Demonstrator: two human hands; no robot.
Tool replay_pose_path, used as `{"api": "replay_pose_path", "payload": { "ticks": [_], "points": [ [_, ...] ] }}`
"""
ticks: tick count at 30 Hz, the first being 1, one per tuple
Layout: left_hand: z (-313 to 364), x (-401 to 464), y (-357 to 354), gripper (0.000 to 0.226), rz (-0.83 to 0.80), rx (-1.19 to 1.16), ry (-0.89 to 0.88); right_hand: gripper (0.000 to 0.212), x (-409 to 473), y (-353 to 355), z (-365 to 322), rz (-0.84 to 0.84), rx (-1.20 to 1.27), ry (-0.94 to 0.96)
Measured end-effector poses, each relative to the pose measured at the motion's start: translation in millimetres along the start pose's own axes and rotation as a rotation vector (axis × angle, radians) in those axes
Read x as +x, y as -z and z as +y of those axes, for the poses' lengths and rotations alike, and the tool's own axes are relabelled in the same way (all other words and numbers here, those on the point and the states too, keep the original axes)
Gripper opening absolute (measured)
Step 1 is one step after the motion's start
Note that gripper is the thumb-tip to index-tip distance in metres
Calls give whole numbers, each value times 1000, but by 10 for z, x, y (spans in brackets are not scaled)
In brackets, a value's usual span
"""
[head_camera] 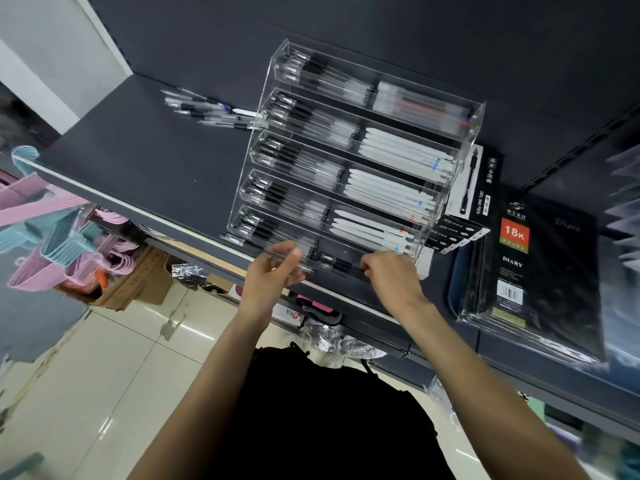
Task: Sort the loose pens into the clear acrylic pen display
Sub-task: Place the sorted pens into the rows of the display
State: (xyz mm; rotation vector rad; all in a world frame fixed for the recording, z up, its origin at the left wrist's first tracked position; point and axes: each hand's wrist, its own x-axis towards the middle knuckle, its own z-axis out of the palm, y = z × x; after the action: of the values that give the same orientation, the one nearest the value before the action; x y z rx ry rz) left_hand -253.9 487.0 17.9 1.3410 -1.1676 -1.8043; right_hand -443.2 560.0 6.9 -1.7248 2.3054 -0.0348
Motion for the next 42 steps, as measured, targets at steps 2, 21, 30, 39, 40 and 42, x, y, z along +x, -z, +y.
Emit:
{"api": "replay_pose_path", "payload": {
  "ticks": [2,21,30,39,40,42],
  "points": [
    [-2,5,-33,17,-24,-18,-9,21,30,-12,16,-32,44,-7],
    [-41,197,-570,28,-248,440,-26,13,-267,334,25,315,312,-77],
    [-87,404,-190,17,-125,1128,-846,14,-440,204,230,408,-114,-96],
    [-255,512,-363,42,-294,1488,-923,22,-294,186,-27,69,-292,-89],
    [-261,519,-365,43,-289,1502,-935,20,-283,183,-35,32,-304,-87],
    [-277,525,-370,44,-271,1530,-977,28,-271,170,-35,-13,-277,-68]
  ]
}}
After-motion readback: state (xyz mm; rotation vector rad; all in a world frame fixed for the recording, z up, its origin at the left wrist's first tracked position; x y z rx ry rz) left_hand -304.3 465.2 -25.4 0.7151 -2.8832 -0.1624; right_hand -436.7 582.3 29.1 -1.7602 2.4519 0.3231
